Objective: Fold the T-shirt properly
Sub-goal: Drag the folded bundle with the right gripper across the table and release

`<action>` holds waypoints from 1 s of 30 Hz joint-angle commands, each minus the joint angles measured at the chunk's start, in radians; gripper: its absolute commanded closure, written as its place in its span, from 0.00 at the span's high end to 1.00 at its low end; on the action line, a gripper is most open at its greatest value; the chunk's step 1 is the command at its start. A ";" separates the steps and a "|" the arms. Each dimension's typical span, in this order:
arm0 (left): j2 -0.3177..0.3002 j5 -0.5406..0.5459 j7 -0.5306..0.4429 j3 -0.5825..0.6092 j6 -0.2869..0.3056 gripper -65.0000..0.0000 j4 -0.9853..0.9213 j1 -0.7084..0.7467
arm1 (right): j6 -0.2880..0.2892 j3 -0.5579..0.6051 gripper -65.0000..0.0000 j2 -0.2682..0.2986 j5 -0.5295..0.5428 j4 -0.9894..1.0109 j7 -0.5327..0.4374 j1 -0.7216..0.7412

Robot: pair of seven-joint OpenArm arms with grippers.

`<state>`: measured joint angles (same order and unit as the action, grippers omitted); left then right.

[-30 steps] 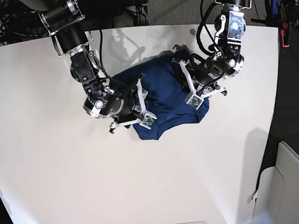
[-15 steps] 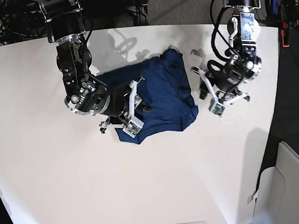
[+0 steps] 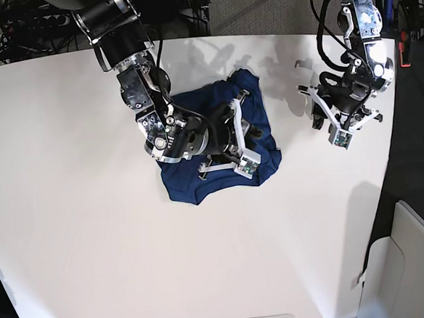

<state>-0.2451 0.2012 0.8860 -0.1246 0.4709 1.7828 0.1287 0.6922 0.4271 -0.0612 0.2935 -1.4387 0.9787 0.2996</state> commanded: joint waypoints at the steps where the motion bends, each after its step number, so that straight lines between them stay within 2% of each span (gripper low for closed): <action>1: -0.010 0.007 -0.026 -0.007 -0.002 0.29 0.019 -0.013 | 0.006 -0.001 0.22 -0.010 0.014 -0.001 -0.025 0.031; 3: -0.010 0.007 -0.026 -0.007 -0.002 0.29 0.019 -0.018 | 0.006 -0.001 0.22 -0.006 -0.033 0.032 -0.030 0.037; 7: -0.010 0.007 -0.026 -0.007 -0.002 0.29 0.019 -0.019 | 0.006 -0.001 0.22 -0.006 -0.153 0.146 -0.093 0.037; 11: -0.010 0.007 -0.026 -0.007 -0.002 0.29 0.021 -0.019 | 0.006 -0.003 0.22 0.002 -0.227 0.232 -0.162 0.036; 18: -0.010 0.010 -0.026 -0.050 -0.002 0.29 0.039 -0.018 | 0.006 -0.009 0.21 0.102 -0.233 0.247 -0.223 0.040; 30: -0.010 0.011 -0.024 -0.160 -0.002 0.29 0.050 -0.013 | 0.006 -0.193 0.21 0.237 -0.231 0.240 -0.223 0.042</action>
<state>-0.2440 0.2043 0.8856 -0.2798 0.4709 1.8076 0.1253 0.7151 0.2382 0.1558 0.1413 -1.2030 0.6598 0.3412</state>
